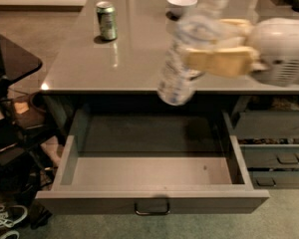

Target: Place blue plastic bottle into top drawer

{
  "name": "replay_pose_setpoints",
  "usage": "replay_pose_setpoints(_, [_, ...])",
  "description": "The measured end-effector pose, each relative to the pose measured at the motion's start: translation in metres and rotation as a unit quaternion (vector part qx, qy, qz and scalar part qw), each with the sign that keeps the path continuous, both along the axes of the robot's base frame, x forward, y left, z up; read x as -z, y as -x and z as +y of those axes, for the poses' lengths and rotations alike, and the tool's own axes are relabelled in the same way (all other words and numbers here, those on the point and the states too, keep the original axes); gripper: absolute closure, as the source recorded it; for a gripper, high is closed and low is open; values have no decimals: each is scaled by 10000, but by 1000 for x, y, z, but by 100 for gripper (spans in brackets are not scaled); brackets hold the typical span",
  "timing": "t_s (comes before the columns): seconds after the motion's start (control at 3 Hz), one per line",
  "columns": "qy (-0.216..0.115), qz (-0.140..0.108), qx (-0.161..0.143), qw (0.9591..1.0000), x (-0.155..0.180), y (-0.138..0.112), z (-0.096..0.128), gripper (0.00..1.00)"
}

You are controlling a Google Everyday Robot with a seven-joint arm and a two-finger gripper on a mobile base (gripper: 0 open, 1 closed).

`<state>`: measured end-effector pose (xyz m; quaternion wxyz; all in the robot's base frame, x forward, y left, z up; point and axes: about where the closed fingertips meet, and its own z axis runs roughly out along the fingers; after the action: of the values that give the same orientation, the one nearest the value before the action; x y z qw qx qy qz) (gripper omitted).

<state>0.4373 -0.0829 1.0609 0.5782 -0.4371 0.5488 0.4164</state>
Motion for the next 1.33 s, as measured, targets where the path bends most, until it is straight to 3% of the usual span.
replay_pose_setpoints(0.33, [56, -276, 152, 9995, 28, -31, 26, 100])
replay_pose_setpoints(0.67, [65, -316, 211, 9993, 26, -33, 27, 100])
replay_pose_setpoints(1.0, [41, -238, 244, 9994, 51, -30, 29, 100])
replay_pose_setpoints(1.33, [-15, -155, 286, 9995, 100, -28, 47, 100])
